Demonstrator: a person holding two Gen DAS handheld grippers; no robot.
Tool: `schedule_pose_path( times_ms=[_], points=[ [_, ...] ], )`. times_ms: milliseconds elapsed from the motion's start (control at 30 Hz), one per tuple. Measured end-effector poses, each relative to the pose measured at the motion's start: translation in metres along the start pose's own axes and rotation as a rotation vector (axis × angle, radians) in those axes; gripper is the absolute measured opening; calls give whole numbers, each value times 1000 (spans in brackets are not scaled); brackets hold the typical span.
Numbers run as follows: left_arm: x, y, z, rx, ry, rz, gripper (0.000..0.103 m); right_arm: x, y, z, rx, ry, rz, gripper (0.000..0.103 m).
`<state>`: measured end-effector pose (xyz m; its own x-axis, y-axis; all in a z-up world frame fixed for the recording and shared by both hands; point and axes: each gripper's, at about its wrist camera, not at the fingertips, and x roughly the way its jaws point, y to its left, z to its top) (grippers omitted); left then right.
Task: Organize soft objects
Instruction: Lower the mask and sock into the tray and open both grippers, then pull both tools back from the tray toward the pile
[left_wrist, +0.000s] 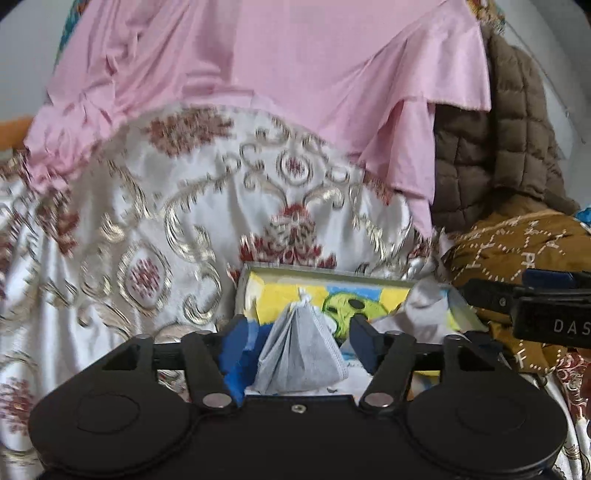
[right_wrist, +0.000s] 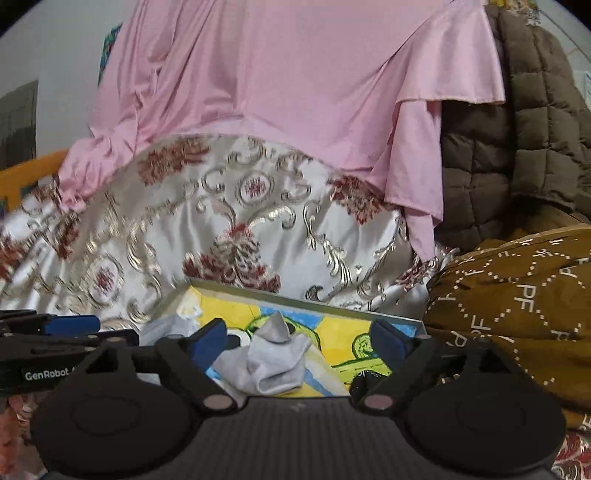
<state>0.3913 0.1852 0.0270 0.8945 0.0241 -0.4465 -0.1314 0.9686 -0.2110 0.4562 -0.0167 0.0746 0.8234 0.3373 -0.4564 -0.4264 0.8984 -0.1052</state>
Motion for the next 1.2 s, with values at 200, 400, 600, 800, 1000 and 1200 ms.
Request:
schedule_pose_path(
  times_ms=[200,400,600,800,1000,1200],
  points=[
    [-60,-7,9,31,-117,21,81,-52,-2,1,16,-101,17,101],
    [-120,-19,4,73,-219,21,99,-107,3,1,27,-189,37,103],
    [-172,-30,-13,133,-283,39,102,-154,11,-9,28,-227,66,103],
    [-219,-32,-36,145,-304,36,102,-199,21,-29,12,-273,74,103],
    [-253,-30,-65,163,-255,47,102,-236,32,-62,8,-285,70,103],
    [-279,-24,-97,159,-206,58,102,-261,43,-96,9,-271,72,103]
  ],
)
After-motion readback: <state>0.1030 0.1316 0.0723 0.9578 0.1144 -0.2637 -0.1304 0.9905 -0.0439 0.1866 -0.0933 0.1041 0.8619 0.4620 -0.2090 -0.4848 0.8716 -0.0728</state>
